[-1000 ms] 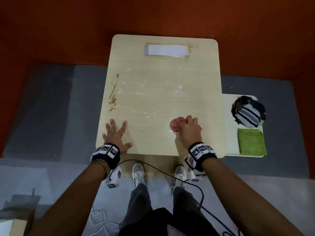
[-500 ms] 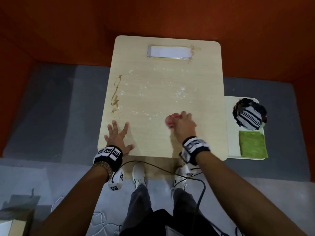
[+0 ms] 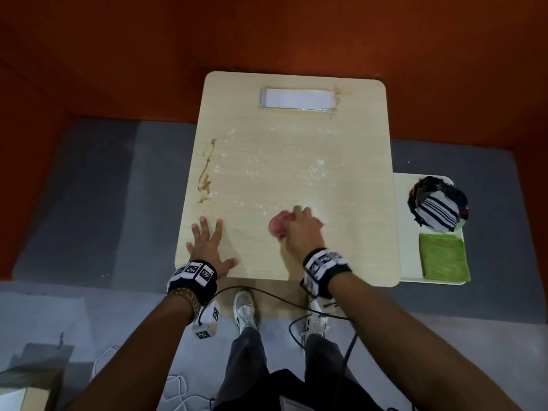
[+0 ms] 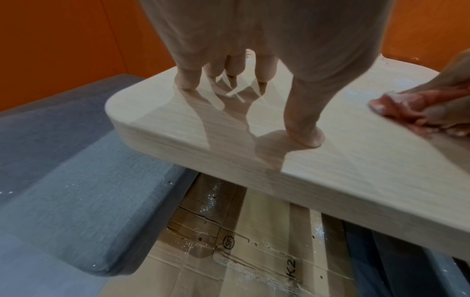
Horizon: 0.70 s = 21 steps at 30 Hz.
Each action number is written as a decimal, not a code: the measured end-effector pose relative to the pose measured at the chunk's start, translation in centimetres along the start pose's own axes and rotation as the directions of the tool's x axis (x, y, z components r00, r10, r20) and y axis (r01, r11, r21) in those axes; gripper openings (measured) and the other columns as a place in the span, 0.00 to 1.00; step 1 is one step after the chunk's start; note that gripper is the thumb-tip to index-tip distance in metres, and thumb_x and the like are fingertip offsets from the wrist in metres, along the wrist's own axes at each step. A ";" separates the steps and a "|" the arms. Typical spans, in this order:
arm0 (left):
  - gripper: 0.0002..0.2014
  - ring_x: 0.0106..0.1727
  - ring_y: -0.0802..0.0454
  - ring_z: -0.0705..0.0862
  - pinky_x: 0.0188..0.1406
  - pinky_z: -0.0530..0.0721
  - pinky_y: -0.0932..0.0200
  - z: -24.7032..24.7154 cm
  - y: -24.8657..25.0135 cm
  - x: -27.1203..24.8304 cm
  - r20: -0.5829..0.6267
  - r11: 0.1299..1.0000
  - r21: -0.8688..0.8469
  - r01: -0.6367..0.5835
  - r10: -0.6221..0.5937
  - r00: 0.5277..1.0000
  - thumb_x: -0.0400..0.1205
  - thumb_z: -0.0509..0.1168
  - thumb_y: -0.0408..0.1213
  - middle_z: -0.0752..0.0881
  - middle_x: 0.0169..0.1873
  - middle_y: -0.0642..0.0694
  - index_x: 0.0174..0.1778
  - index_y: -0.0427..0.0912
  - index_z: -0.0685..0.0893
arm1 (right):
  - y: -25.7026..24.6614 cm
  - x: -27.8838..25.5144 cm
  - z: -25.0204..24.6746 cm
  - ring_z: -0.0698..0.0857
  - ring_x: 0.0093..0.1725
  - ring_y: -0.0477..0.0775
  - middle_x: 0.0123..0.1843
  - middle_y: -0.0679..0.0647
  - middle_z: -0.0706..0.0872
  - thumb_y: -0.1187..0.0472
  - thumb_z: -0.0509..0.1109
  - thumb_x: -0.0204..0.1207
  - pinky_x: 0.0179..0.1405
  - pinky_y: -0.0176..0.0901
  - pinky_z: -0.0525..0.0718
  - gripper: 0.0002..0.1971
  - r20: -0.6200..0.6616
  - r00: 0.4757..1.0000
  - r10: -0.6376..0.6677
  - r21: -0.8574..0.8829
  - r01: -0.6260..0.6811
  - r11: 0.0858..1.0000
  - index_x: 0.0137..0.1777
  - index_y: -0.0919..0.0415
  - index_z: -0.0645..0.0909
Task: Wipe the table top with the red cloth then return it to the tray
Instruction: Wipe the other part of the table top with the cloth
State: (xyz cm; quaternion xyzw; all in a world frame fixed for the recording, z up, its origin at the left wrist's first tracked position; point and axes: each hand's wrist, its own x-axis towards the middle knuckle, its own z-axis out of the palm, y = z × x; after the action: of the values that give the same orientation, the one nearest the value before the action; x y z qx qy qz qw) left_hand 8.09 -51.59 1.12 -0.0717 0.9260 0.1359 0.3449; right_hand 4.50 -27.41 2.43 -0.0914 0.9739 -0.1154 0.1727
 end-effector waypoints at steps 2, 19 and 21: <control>0.56 0.82 0.38 0.29 0.79 0.46 0.29 0.1 -0.1 0.0 -0.005 1.000 -0.004 0.002 -0.002 1.000 0.73 0.72 0.57 0.25 0.80 0.43 0.83 0.54 0.34 | -0.8 -0.9 0.5 0.77 0.58 0.65 0.56 0.59 0.79 0.56 0.75 0.69 0.51 0.54 0.77 0.12 0.017 0.994 -0.108 0.003 0.108 0.994 0.54 0.51 0.88; 0.56 0.82 0.39 0.29 0.79 0.46 0.30 0.0 -0.1 0.0 -0.009 1.000 0.001 0.012 -0.011 1.000 0.74 0.72 0.56 0.25 0.80 0.44 0.82 0.56 0.33 | -2.4 3.3 -0.7 0.73 0.61 0.63 0.61 0.57 0.77 0.54 0.72 0.74 0.55 0.54 0.78 0.14 0.015 0.987 -0.157 -0.077 0.158 0.984 0.60 0.49 0.85; 0.56 0.82 0.40 0.29 0.79 0.46 0.30 0.1 -0.2 -0.1 -0.007 1.000 0.009 0.012 -0.012 1.000 0.74 0.71 0.55 0.24 0.80 0.44 0.82 0.56 0.33 | -2.9 6.5 -1.9 0.74 0.62 0.64 0.61 0.57 0.77 0.53 0.71 0.73 0.52 0.56 0.81 0.16 0.000 0.997 -0.084 -0.098 0.083 0.992 0.61 0.49 0.84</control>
State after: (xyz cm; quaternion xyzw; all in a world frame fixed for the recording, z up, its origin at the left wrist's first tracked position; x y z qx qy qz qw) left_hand 8.27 -51.71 1.13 -0.0764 0.9274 0.1294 0.3426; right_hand -1.81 -31.24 2.85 -0.1400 0.9741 -0.0749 0.1609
